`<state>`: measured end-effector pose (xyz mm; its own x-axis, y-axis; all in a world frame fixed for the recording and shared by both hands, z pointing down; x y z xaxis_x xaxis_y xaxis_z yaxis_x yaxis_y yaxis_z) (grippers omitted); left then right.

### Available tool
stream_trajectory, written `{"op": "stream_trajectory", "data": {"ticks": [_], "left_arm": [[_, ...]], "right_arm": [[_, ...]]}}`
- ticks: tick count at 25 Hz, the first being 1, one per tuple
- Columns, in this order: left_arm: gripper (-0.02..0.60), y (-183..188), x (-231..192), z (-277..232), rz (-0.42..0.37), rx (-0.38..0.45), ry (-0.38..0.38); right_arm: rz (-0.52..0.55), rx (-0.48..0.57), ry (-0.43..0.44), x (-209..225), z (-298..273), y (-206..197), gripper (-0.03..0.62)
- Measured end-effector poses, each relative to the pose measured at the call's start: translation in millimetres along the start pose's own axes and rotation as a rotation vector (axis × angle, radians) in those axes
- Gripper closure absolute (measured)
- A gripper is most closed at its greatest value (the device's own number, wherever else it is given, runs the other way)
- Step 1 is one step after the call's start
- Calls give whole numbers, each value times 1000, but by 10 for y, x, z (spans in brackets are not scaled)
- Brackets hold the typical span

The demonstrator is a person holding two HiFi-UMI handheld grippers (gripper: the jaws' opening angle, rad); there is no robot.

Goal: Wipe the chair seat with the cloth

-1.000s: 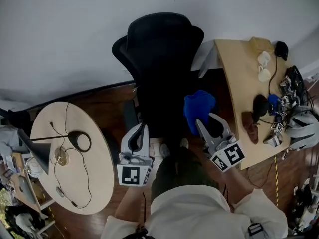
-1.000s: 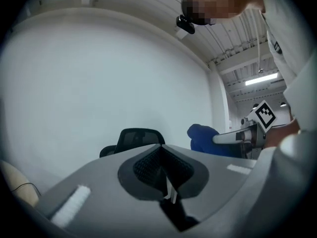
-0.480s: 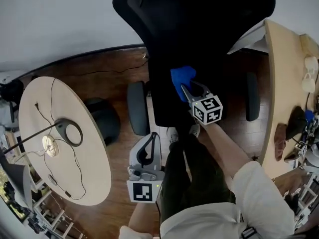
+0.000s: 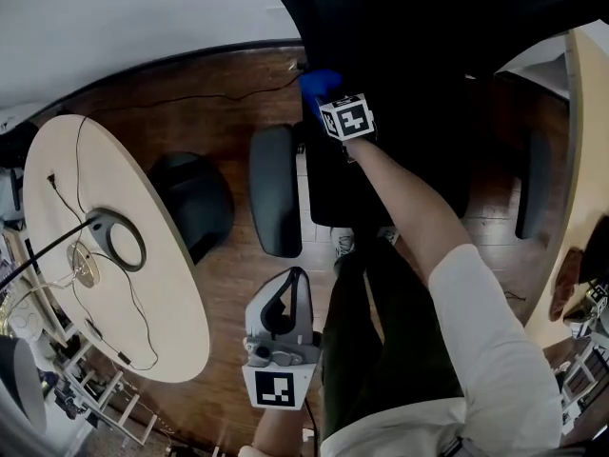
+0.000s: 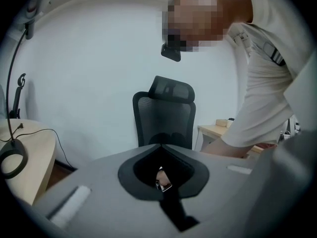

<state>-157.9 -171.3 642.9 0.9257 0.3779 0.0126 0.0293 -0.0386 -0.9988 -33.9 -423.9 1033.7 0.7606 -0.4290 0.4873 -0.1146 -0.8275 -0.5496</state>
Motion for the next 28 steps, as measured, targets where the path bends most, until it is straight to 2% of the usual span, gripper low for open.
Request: {"op": "stream_trajectory", "data": {"ticks": [2,4,7,13,16,18,20,22,25,28], "left_arm": [[574,-19,-1,-4,4,-8,2],[574,1,18,-39,6,-6,-8],[572,37,82,-118,9,-4,-32],[572,62,314,-349,21,9,-93],[572,36,431,-412,21,6,-124],[572,10,504,-443,19,1,-139],[572,-2,563,-475,14,-3,-150],[571,14,574,-480,15,0,-153],[571,47,547,-442,29,3,-146],[572,70,520,-403,36,1,-135]], "right_arm": [[17,7,-22,118,61,-8,502],[-10,21,-52,312,226,-2,502],[-16,6,-136,768,603,-50,503],[-145,-1,-338,1974,1646,-372,502],[-198,-1,-405,2330,2102,-517,502],[-205,2,-410,2410,2225,-566,502],[-203,16,-387,2341,2243,-522,503],[-196,56,-322,2100,2136,-434,503],[-160,123,-123,1338,1725,-291,502],[-87,105,85,320,1108,-263,502]]}}
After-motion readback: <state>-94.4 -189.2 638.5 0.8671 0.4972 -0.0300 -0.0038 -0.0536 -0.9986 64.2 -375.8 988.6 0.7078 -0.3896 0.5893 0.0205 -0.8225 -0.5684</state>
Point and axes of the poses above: the fingertips, and each gripper's own axes: z backward along the fingers, x to its right, y out of its top, the point moved 8 cm from there along z, backward along the fingers, and after that the axes turned 8 degrees about y, right-handed, at the moved point
